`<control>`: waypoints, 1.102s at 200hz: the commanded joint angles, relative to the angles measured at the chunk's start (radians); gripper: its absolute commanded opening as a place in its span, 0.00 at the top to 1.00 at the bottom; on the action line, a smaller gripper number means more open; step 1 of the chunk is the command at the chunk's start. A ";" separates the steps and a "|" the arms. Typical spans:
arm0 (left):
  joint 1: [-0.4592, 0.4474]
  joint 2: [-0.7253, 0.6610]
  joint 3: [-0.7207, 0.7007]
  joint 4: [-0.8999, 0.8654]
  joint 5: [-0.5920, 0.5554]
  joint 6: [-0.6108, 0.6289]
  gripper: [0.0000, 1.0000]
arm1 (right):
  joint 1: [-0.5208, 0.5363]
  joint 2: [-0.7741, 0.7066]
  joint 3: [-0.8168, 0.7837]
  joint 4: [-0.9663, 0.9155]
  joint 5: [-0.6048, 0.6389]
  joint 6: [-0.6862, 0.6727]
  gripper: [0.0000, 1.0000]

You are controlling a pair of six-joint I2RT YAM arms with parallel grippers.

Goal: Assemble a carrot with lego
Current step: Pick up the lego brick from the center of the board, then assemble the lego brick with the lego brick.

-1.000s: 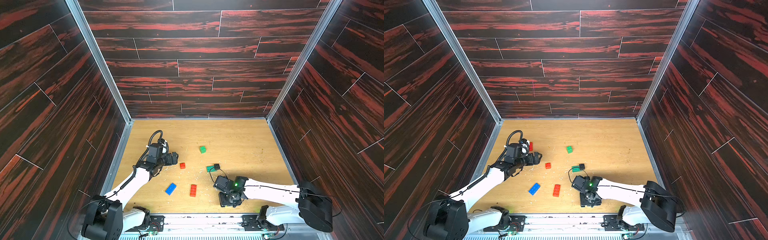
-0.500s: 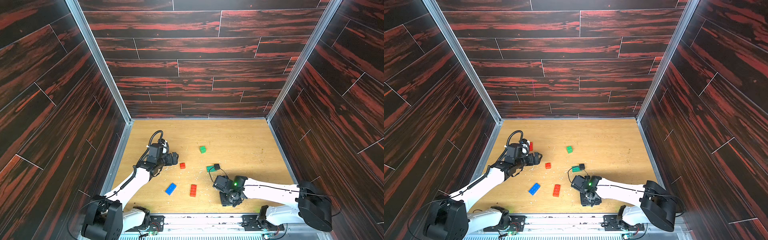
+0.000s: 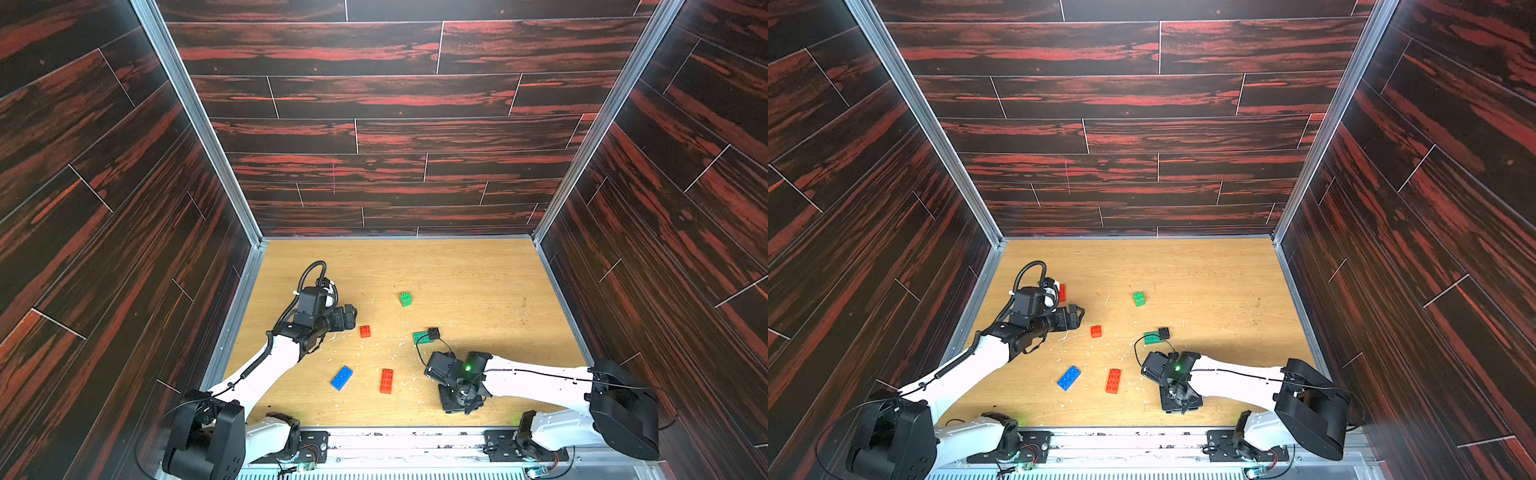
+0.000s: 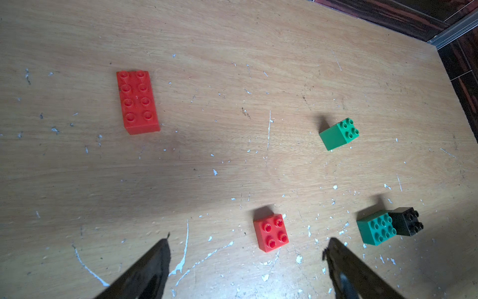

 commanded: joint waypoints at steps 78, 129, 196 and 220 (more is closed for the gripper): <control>-0.004 -0.034 -0.005 -0.031 -0.009 0.002 0.05 | -0.028 0.069 0.172 -0.052 0.017 -0.090 0.79; -0.007 -0.043 -0.008 -0.040 0.031 -0.015 0.05 | -0.184 0.191 0.390 -0.047 -0.027 -0.283 0.80; -0.007 -0.062 -0.014 -0.059 0.110 -0.029 0.06 | -0.302 0.403 0.670 -0.088 -0.067 -0.438 0.80; -0.007 -0.047 -0.014 -0.052 0.145 -0.034 0.07 | -0.320 0.468 0.739 -0.113 -0.069 -0.464 0.80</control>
